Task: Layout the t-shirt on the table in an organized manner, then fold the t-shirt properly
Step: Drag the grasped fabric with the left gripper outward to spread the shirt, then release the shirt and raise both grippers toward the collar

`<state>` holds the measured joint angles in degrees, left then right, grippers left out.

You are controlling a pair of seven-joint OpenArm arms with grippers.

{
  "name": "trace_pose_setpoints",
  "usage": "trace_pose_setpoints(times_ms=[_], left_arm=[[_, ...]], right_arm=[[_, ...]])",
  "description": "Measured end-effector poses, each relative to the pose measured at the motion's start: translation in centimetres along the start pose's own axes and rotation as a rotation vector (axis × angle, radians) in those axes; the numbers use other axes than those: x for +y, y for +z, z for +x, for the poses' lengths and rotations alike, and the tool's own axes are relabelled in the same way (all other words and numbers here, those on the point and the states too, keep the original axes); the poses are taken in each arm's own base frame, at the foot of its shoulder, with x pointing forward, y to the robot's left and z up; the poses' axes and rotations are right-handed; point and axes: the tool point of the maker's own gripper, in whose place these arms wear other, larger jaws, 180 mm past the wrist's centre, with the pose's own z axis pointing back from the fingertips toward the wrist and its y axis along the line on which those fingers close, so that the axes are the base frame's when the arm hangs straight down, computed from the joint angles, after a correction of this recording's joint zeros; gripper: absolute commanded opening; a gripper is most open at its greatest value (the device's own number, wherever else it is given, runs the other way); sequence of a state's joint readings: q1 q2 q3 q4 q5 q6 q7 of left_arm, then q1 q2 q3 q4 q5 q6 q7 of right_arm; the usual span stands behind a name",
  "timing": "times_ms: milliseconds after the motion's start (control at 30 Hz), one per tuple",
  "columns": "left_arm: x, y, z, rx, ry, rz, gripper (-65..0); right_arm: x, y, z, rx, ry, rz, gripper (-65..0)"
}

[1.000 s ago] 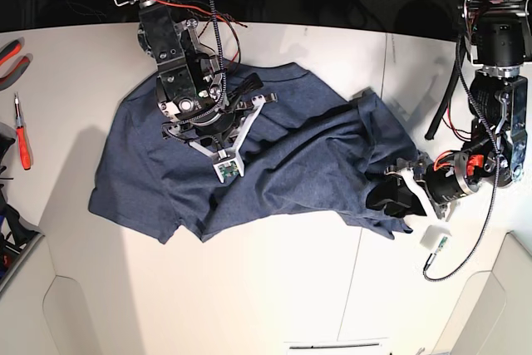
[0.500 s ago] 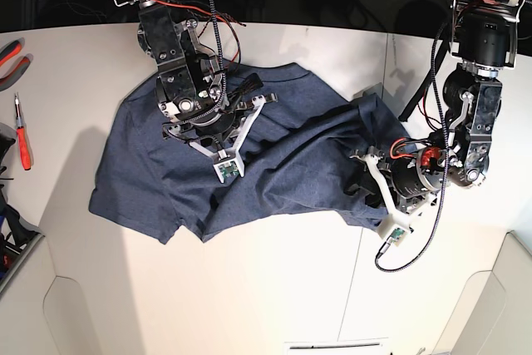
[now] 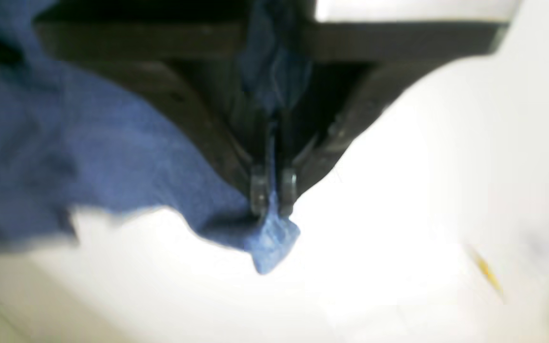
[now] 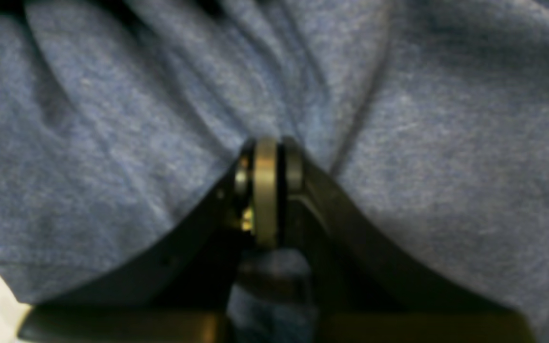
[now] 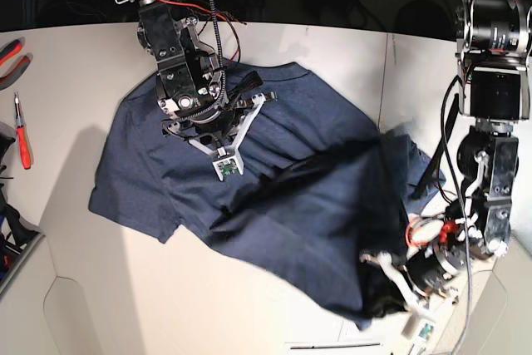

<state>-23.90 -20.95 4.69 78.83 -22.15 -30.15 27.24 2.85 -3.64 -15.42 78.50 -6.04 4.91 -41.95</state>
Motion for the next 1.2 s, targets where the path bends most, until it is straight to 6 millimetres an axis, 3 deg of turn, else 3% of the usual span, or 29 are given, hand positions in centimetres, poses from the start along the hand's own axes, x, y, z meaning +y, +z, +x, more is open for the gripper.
trace_pose_setpoints(times_ms=[100,200,300,367,467,567,767,800,867,967,1067,1200], left_arm=[[4.3,-0.7,5.2,-0.178,-0.024,0.167,-65.0],[7.3,-2.3,7.7,-0.248,-0.045,0.267,-62.3],[7.1,-5.9,7.5,-0.179,-0.039,0.226,-33.4],[5.6,-8.3,6.6,-0.113,-0.026,0.168,-29.4],[3.3,-10.4,4.5,-0.037,0.001,0.121,-29.4],[1.9,-10.9,2.9,0.009,-0.019,0.096,-29.5],[3.4,-9.9,-0.1,0.186,0.011,0.105,-29.9],[3.2,-9.5,-0.7,0.213,0.04,0.078,-32.5],[2.0,-8.4,-1.6,0.243,0.089,-0.034,-43.3],[0.5,-6.1,-2.2,0.228,0.144,-0.183,-63.9],[-0.3,-3.7,-3.4,0.204,0.243,-0.243,-65.0],[-3.5,-0.4,-8.3,0.313,0.312,-0.324,-65.0]], right_arm=[[0.0,0.0,0.0,0.001,0.0,0.0,-62.9],[0.0,0.0,0.0,0.0,0.0,-0.001,-62.9],[0.0,0.0,0.0,0.001,-0.001,0.0,-62.9],[0.0,0.0,0.0,-0.001,-0.001,-0.001,-62.9],[0.0,0.0,0.0,-0.001,0.0,0.0,-62.9],[0.0,0.0,0.1,-0.001,-0.001,0.0,-62.9],[-0.2,0.3,0.7,-0.015,0.004,-0.008,-62.9],[-0.4,0.7,0.8,-0.012,0.006,-0.014,-62.9],[-1.0,2.1,2.5,-0.063,0.012,-0.033,-62.9],[-2.3,5.5,7.9,-0.234,0.045,-0.097,-62.9],[-4.0,8.7,12.0,-0.374,0.075,-0.196,-62.9],[-7.0,9.3,12.8,-0.396,0.019,-0.299,-65.0]])
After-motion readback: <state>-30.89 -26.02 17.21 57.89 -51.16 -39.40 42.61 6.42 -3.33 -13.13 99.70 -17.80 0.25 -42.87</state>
